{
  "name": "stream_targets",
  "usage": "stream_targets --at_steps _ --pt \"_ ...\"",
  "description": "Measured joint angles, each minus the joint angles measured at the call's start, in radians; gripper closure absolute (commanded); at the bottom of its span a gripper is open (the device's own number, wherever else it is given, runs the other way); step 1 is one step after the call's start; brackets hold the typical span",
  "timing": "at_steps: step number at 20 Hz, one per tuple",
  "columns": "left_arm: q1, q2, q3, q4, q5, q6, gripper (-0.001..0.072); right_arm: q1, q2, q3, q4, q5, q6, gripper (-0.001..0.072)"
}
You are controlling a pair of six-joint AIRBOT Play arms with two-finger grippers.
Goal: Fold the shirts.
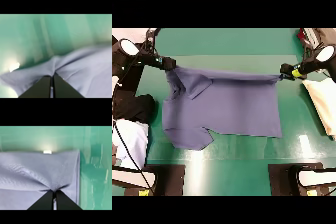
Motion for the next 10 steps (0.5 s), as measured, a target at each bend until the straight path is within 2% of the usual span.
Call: stream_targets --at_steps 4,10 --pt "0.0 -0.005 -0.03 0.071 -0.099 0.039 0.0682 0.0 0.023 -0.125 0.004 -0.036 -0.011 0.0696" --pt "0.0 -0.006 -0.127 0.108 -0.158 0.049 0.068 0.001 0.031 -0.214 0.018 -0.065 -0.018 0.0694"
